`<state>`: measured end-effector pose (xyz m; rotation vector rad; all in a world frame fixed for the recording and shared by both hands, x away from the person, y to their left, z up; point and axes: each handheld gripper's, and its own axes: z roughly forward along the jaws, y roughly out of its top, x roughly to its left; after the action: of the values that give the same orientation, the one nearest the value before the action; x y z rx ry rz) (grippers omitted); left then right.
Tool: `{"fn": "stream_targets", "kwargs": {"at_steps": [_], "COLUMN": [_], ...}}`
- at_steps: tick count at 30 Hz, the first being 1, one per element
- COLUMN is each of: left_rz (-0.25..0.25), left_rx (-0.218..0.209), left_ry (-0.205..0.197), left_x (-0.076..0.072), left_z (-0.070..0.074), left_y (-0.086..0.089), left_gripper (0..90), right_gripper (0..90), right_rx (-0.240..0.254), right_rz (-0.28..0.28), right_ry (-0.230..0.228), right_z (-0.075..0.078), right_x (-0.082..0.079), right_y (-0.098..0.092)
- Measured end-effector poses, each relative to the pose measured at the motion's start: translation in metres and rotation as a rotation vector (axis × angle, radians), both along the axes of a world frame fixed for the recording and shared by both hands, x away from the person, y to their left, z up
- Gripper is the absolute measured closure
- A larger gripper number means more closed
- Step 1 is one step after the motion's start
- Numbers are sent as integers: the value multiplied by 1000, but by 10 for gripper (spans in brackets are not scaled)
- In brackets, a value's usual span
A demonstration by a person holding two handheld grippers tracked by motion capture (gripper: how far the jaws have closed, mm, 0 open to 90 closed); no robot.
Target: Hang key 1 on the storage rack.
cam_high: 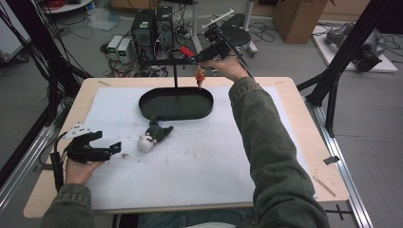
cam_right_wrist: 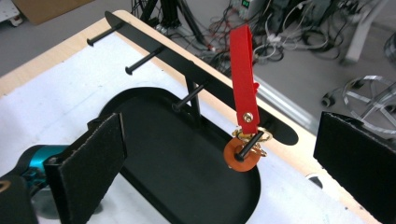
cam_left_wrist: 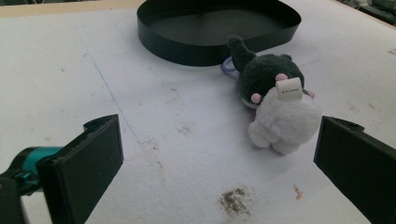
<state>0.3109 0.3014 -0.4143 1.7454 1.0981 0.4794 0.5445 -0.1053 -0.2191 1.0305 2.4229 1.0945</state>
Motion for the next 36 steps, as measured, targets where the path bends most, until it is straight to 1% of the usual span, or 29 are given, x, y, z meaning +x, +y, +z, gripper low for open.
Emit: {"fn": "stream_targets", "kwargs": {"at_steps": [1, 2, 3, 4, 5, 6, 7, 9, 11, 12, 14, 15, 16, 17, 19, 22, 25, 28, 31, 33, 34, 35, 36], "left_rz": [0, -2, -3, -3, -4, -8, -5, -5, -3, -3, 0, 0, -4, -4, -6, -13, -12, -10, -6, -6, -6, -8, -8], "left_rx": [-5, -12, -16, -19, -16, -18, -24, -23, -24, -26, -29, -26, -25, -24, -19, -15, -13, -10, -8, -4, -4, -3, -1], "left_ry": [-1, -4, -3, -5, -5, -5, -5, -3, -4, -6, -6, -7, -6, -6, -5, -3, -2, -1, -1, 2, 1, 3, 3], "left_x": [0, 1, 1, 2, 3, 3, 3, 4, 4, 4, 4, 4, 4, 4, 4, 4, 4, 4, 4, 4, 4, 4, 4], "left_z": [0, 0, 0, 0, -1, 0, 0, -1, 0, 0, 0, 0, 0, 0, 0, 0, 0, 0, 0, 0, 0, 0, 0], "left_y": [0, 0, 0, -1, -1, -1, -2, -2, -1, -1, -1, -1, -1, -2, -3, -4, -4, -4, -4, -4, -4, -4, -4], "left_gripper": [18, 18, 18, 18, 18, 18, 19, 18, 18, 18, 18, 18, 18, 18, 18, 18, 18, 18, 18, 18, 18, 18, 18], "right_gripper": [18, 31, 30, 31, 31, 31, 30, 30, 30, 30, 30, 30, 30, 30, 30, 30, 30, 31, 30, 30, 30, 30, 30], "right_rx": [2, 17, 22, 6, -3, 6, 12, 18, 17, 16, 10, 19, 35, 40, 34, 53, 48, 67, 76, 76, 84, 104, 107], "right_rz": [9, 21, 34, 33, 41, 53, 52, 60, 63, 59, 56, 49, 44, 44, 38, 28, 19, 18, 14, 15, 10, 8, 9], "right_ry": [-21, -10, -4, -2, -8, -8, -8, -18, -18, -12, -31, -46, -41, -45, -53, -62, -77, -99, -102, -94, -111, -112, -102], "right_z": [-3, -5, -8, -10, -12, -14, -15, -16, -19, -19, -20, -21, -21, -23, -26, -29, -30, -30, -32, -34, -35, -37, -39], "right_x": [-2, -3, -4, -6, -7, -9, -12, -15, -19, -22, -27, -30, -34, -37, -43, -51, -58, -64, -70, -75, -78, -81, -83], "right_y": [-2, -3, -4, -4, -4, -5, -6, -8, -10, -12, -16, -19, -21, -24, -29, -37, -44, -50, -56, -60, -63, -66, -69]}}
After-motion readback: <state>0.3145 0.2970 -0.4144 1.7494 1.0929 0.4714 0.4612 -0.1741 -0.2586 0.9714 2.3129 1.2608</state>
